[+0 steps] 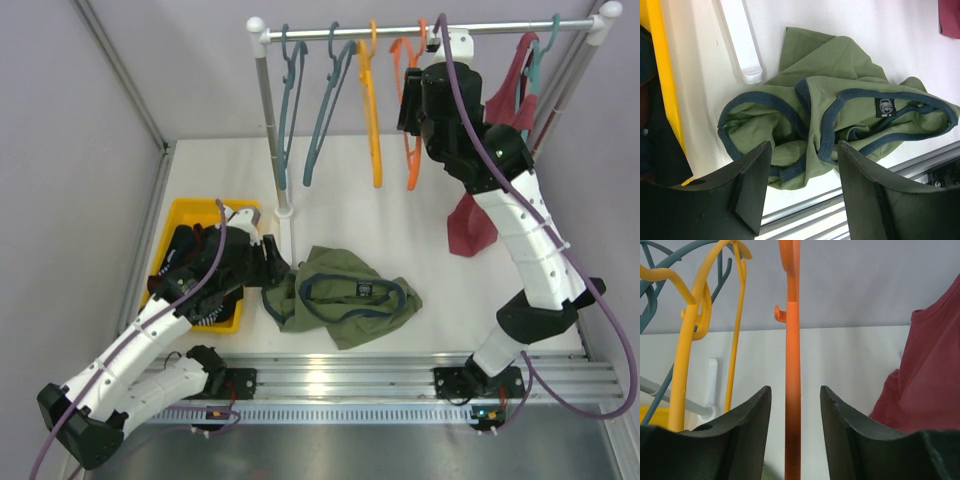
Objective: Place the tank top on the hanger
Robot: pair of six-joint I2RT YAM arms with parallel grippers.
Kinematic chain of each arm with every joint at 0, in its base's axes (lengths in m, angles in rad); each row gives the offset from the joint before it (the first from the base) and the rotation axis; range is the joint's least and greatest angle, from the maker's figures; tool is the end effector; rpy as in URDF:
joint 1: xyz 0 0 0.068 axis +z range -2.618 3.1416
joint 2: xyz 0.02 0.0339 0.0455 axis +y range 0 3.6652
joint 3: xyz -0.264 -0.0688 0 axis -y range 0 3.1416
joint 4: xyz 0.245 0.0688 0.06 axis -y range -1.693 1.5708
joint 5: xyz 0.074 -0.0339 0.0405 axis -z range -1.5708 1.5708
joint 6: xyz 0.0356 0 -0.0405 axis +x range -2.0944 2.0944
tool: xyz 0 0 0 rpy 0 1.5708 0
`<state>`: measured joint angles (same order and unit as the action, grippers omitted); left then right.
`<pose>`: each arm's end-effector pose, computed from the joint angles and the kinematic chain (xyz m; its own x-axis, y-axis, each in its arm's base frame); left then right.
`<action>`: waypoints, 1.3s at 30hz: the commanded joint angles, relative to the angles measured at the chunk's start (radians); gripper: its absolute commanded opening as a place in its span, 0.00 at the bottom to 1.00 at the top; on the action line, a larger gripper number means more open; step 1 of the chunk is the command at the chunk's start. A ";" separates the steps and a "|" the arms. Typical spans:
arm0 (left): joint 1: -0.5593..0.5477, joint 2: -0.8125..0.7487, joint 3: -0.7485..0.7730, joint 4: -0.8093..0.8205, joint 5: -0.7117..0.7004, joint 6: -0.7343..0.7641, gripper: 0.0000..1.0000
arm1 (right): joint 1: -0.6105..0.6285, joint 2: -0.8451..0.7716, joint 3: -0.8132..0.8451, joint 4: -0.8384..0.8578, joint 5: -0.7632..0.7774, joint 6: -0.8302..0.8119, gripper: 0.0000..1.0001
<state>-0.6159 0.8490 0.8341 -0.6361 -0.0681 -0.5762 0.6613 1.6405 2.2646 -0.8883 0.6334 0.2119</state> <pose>0.1471 -0.1012 0.3016 -0.7047 -0.1672 -0.6895 0.1767 0.8998 -0.3988 0.2507 0.1684 0.5419 -0.2108 0.0508 -0.9762 0.0002 0.9987 0.0519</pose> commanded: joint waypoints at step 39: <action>-0.001 -0.019 -0.018 0.029 -0.016 0.009 0.61 | -0.117 0.016 0.006 -0.031 -0.219 -0.003 0.19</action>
<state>-0.6163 0.8352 0.8093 -0.6361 -0.0700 -0.5762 0.5591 1.6478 2.2646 -0.9188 0.4168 0.2123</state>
